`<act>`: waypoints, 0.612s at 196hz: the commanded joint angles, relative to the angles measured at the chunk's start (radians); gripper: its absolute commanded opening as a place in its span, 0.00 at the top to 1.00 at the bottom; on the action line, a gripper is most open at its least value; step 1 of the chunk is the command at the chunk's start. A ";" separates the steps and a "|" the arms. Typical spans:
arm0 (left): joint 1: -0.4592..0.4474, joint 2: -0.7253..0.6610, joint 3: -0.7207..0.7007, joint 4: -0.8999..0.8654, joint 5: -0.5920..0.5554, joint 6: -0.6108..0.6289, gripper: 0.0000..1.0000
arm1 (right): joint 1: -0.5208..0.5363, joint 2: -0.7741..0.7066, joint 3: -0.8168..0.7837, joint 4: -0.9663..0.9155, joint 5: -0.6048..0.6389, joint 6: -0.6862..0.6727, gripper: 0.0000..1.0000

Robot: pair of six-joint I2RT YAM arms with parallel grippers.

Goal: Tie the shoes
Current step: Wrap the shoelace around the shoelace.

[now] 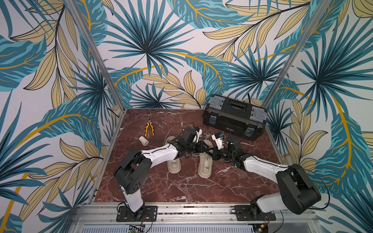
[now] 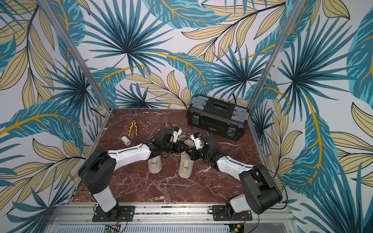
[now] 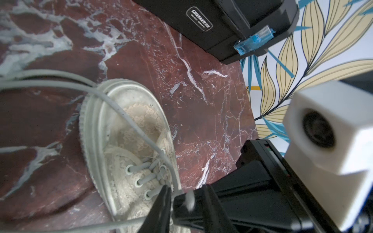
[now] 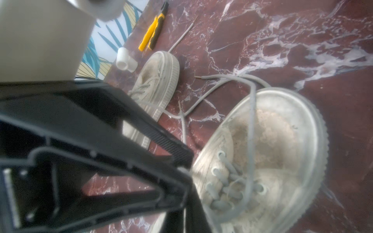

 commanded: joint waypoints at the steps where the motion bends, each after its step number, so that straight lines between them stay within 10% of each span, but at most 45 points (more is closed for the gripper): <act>1: 0.030 -0.053 0.044 -0.082 -0.019 0.059 0.56 | 0.003 -0.016 0.011 -0.014 0.040 -0.025 1.00; 75: 0.148 -0.029 0.303 -0.701 -0.445 0.587 0.32 | 0.005 -0.045 0.011 -0.033 0.034 -0.034 1.00; 120: 0.148 0.172 0.531 -0.882 -0.466 0.819 0.32 | 0.005 -0.042 0.011 -0.026 0.015 -0.031 1.00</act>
